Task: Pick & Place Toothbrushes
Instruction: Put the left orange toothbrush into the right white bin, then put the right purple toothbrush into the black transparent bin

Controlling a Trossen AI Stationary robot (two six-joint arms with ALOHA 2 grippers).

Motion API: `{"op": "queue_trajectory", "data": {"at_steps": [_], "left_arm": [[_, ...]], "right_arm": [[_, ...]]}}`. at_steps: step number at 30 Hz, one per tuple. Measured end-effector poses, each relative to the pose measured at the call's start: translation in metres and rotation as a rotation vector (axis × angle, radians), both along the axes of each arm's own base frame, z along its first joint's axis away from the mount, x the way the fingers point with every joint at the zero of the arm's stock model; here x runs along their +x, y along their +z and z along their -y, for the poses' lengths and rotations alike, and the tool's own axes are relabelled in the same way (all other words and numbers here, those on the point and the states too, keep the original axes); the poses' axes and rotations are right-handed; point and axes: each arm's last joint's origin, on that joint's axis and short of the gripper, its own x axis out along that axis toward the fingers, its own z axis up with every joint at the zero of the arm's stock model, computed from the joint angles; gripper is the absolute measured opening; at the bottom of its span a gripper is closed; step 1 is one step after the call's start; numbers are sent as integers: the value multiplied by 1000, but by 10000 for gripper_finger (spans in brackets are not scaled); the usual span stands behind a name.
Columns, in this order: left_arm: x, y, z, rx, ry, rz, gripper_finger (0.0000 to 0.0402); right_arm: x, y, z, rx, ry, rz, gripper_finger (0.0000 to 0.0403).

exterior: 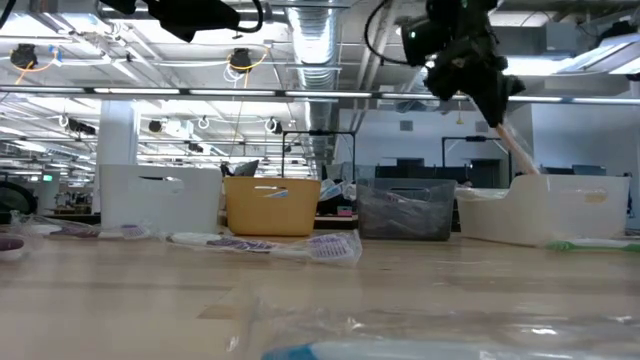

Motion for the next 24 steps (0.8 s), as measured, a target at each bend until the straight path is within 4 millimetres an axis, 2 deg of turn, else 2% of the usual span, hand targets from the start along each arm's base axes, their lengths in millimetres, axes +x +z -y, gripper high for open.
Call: {"op": "queue_trajectory", "data": {"at_steps": [8, 15, 20, 24], "left_arm": [[0, 0, 0, 2, 0, -1, 209], [0, 0, 0, 0, 0, -1, 209], [0, 0, 0, 0, 0, -1, 209], [0, 0, 0, -23, 9, -1, 209]], "right_arm": [[10, -34, 16, 81, -32, -109, 12], [21, -53, 16, 124, 50, -159, 55], [26, -63, 18, 131, 77, -189, 74], [25, -63, 20, 99, 89, -206, 85]]}}
